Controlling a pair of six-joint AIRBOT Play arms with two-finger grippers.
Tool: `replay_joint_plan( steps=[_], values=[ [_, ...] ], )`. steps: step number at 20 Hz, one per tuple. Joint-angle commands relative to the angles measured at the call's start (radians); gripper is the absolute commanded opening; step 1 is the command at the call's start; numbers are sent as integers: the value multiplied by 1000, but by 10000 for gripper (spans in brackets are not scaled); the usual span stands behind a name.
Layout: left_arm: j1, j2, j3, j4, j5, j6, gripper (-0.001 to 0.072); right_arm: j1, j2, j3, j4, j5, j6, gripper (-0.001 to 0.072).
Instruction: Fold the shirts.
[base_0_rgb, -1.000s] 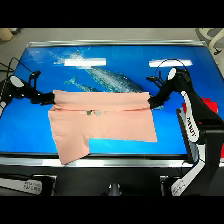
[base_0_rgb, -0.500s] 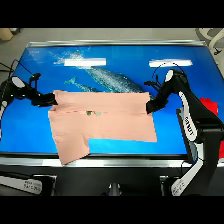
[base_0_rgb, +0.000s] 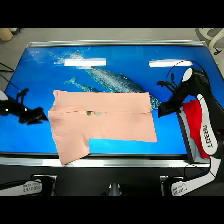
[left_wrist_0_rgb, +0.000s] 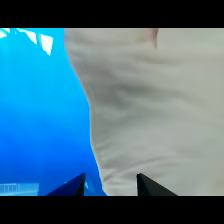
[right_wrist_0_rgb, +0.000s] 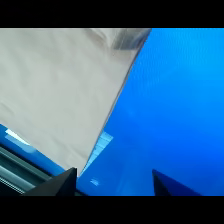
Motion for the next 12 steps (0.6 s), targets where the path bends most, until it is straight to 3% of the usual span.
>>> replay_joint_plan(
  steps=[1,5,12],
  values=[
    [22,166,-314,-13,43,58,386,-10,120,-191,-5,-113,-6,508],
    [18,201,-462,-103,106,73,386,-10,136,-236,-6,-106,-29,500],
    [-4,192,-486,-145,188,68,385,-10,136,-267,-46,-111,-22,501]
  ],
)
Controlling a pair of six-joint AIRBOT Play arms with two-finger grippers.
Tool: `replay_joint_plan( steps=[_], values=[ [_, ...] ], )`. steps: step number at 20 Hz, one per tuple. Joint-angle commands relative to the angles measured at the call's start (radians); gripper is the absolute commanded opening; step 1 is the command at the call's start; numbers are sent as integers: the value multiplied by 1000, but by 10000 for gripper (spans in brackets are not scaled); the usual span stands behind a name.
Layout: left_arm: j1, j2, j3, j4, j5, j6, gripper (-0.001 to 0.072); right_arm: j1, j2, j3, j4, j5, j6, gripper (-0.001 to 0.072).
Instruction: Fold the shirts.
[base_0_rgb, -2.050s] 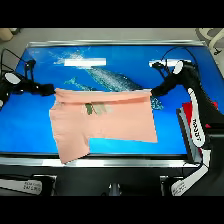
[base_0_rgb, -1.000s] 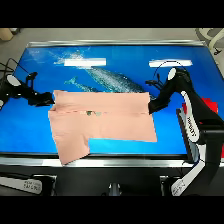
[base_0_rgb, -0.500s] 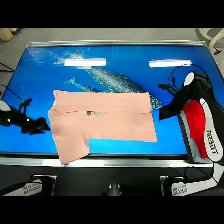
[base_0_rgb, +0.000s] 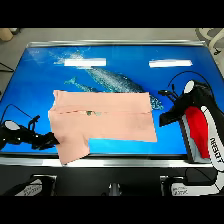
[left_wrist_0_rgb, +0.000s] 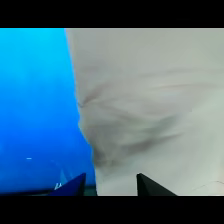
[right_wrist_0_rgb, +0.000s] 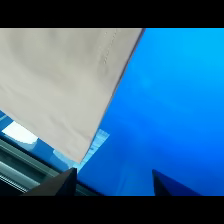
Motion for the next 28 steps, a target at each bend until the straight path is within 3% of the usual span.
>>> replay_joint_plan(
  steps=[1,4,5,6,8,19,24,28],
  values=[
    [-19,-3,-18,-13,42,2,384,-1,3,-45,-23,-13,10,504],
    [-38,-5,-18,-13,42,2,371,-1,3,-106,-18,-37,22,512],
    [-40,-5,-18,-13,41,-3,319,-1,3,-123,-15,-42,25,512],
    [-40,-5,-18,-13,40,-8,173,-1,3,-141,-11,-43,26,512],
    [-40,-4,-18,-13,40,-8,24,0,9,-186,17,-57,26,513],
    [-40,4,-17,-14,41,-8,23,0,53,-338,170,-203,51,487],
    [-40,5,-17,-14,42,-8,23,0,53,-354,203,-232,73,331],
    [-40,5,-17,-14,51,-8,23,0,53,-354,205,-219,40,276]
  ],
)
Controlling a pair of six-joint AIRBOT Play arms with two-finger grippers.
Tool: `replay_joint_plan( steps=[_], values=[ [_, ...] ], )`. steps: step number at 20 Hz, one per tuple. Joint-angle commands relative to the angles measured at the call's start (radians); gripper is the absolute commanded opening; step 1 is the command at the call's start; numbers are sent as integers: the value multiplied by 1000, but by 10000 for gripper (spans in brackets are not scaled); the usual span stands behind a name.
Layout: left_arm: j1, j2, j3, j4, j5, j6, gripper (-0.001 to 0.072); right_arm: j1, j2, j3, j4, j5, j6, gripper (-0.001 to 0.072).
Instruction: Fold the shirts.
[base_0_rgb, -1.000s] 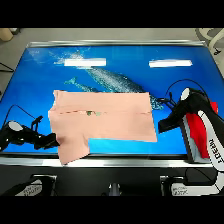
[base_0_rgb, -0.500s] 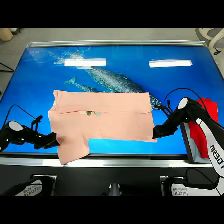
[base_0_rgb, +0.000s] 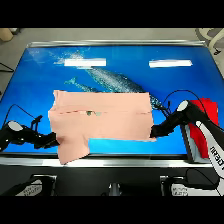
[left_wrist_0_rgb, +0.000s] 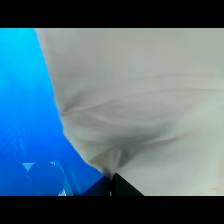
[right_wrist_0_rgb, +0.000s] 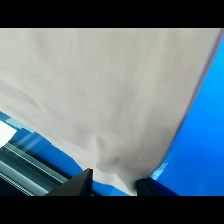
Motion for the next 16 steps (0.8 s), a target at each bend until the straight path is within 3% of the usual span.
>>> replay_joint_plan(
  steps=[1,2,3,8,13,16],
  values=[
    [0,1,1,0,10,0,23,0,-1,-3,4,6,-31,241],
    [0,1,1,0,11,0,23,0,0,-3,4,14,-49,230],
    [0,1,1,0,11,0,23,0,0,-3,-1,23,-53,24],
    [1,19,35,0,11,23,22,0,21,30,-2,15,-70,19],
    [1,105,216,0,-22,19,20,0,68,179,11,0,-117,16],
    [1,77,346,-23,9,6,20,1,64,297,13,-110,-117,15]
  ],
)
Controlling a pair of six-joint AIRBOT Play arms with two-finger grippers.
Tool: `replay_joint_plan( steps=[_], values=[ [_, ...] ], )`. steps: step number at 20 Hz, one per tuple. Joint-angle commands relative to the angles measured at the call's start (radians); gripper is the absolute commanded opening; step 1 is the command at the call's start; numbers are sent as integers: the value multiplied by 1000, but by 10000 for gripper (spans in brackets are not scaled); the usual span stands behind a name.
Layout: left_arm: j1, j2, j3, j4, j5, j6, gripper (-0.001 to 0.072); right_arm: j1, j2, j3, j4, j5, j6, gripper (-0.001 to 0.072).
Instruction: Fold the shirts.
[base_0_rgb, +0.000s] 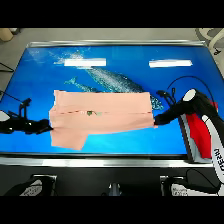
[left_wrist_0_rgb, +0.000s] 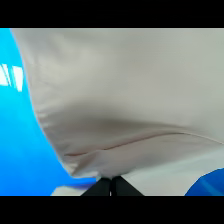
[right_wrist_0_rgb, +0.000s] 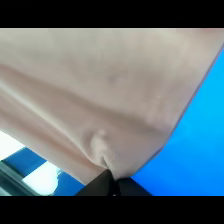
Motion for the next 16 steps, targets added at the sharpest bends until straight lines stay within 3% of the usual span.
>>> replay_joint_plan(
  steps=[1,8,16],
  values=[
    [1,-29,148,-28,39,-10,20,0,-6,128,5,-136,-10,15],
    [-21,-375,463,-92,97,-10,20,0,-224,351,27,-251,-6,15],
    [-40,-629,636,-134,165,-16,20,30,-364,367,68,-362,-21,18]
  ],
)
